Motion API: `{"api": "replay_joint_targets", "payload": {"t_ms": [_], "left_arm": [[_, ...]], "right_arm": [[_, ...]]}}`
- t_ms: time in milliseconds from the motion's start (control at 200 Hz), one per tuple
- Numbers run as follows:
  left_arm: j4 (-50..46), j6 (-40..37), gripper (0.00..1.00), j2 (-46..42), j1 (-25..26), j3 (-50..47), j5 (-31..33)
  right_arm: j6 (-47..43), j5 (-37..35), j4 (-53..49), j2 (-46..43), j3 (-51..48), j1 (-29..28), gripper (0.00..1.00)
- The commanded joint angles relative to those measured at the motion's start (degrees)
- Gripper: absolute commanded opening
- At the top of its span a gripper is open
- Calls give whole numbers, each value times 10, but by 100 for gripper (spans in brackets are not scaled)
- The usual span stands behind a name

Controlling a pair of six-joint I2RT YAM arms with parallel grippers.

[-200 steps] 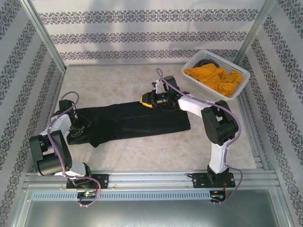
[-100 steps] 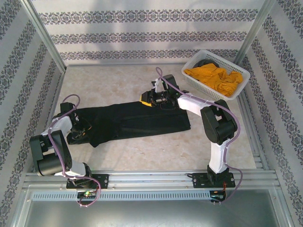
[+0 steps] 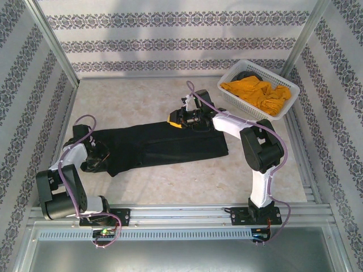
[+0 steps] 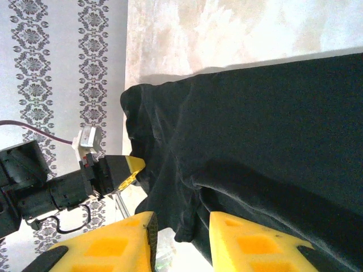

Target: Fold and stack the t-shirts

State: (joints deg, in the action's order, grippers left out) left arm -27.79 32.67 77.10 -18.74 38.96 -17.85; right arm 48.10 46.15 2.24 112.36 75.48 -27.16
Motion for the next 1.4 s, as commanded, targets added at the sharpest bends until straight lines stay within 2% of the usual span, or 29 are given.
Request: {"api": "replay_joint_targets", "payload": {"t_ms": [0,160,300,480,585,849,1099,1394], "left_arm": [[-17,18,8,-17,5,17,-6],[-40,17,15,-11,5,36,0],[-48,12,27,-1,5,47,-2],[-53,10,29,0,5,51,-11],[-54,8,25,-5,5,46,-14],[-59,12,0,-14,7,35,-13],[-94,36,0,-10,7,82,25],[-132,33,0,66,5,186,40]], "right_arm": [[-4,2,-6,14,19,-1,31],[-6,2,-11,14,19,0,31],[-5,2,-11,12,19,1,31],[-5,1,-10,9,12,1,31],[-5,0,-8,7,7,1,31],[-4,-1,-6,2,0,0,30],[-10,-10,-17,-7,-9,2,30],[-16,-14,-26,-18,-17,11,29]]}}
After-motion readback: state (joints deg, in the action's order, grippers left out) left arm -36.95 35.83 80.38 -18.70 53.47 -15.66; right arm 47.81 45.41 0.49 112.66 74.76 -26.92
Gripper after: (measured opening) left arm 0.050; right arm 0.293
